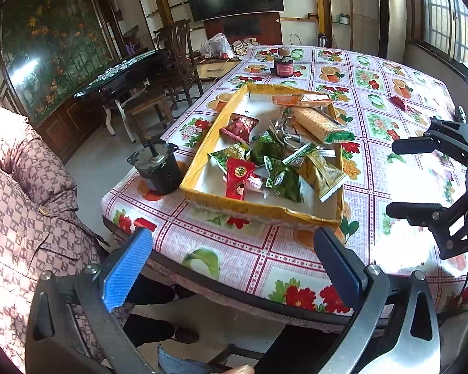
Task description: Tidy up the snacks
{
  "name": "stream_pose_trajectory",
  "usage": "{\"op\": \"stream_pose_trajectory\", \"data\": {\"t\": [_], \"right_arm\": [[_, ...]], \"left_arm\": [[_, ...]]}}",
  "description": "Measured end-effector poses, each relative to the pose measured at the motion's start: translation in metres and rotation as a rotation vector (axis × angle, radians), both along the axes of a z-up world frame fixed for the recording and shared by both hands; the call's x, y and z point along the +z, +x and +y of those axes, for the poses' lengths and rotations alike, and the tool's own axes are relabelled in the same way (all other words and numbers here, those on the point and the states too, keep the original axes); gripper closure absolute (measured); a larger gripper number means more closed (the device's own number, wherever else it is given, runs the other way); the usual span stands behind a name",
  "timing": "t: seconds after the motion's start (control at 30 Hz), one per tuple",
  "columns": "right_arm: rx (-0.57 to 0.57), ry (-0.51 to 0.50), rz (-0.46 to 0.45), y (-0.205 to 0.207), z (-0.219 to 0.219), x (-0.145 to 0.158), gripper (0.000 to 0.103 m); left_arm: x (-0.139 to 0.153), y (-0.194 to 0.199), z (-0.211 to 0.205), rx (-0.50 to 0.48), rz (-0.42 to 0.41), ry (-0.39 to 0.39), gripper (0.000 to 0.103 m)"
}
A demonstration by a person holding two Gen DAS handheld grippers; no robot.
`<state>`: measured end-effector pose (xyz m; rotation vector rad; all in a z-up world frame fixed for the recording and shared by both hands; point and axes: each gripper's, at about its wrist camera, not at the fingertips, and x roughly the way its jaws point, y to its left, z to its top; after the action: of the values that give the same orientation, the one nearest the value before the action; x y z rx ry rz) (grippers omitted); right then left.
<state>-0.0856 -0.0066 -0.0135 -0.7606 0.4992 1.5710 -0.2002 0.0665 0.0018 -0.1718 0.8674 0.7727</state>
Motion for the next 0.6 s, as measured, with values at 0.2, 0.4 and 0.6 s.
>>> {"op": "stream_pose_trajectory", "data": {"t": [0.2, 0.4, 0.6], "right_arm": [[0.026, -0.007, -0.037, -0.010, 0.008, -0.005, 0.025], [0.052, -0.006, -0.044, -0.011, 0.015, -0.008, 0.025], [0.055, -0.011, -0.046, -0.009, 0.023, -0.013, 0.025]], "left_arm": [[-0.006, -0.008, -0.002, 0.007, 0.005, -0.012, 0.000], [-0.010, -0.012, -0.001, -0.001, -0.004, -0.036, 0.000], [-0.010, -0.012, -0.002, 0.002, 0.005, -0.020, 0.000]]}}
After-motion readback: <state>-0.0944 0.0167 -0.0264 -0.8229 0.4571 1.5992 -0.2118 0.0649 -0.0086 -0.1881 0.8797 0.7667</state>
